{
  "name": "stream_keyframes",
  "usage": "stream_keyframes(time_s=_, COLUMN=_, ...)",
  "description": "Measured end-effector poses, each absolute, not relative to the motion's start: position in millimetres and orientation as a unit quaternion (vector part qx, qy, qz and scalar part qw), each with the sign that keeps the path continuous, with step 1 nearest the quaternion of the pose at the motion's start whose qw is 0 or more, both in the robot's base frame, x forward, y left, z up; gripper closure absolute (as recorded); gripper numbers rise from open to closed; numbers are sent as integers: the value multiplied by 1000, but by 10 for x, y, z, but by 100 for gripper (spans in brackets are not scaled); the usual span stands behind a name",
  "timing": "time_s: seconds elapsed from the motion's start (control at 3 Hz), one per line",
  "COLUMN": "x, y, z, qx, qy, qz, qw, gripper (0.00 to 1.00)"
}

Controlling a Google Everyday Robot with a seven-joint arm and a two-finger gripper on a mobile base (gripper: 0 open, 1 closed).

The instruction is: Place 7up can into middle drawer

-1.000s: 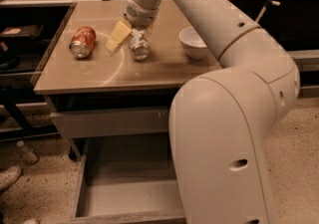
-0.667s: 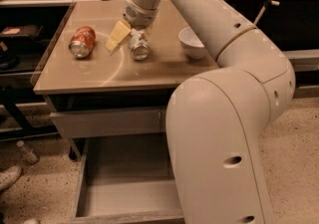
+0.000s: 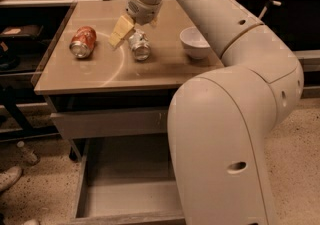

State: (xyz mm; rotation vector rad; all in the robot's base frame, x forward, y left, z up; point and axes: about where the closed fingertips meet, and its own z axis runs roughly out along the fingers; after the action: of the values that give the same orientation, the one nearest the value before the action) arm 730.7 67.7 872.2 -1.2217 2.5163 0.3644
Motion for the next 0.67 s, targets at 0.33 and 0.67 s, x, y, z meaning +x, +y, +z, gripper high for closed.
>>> stream_keyframes(time_s=0.33, x=7372, y=690, z=8712, qx=-423, qy=884, qz=114, qw=160, gripper=0)
stream_keyframes(time_s=0.67, x=7471, y=738, z=8637, qx=-418, qy=888, qz=105, qw=160, gripper=0)
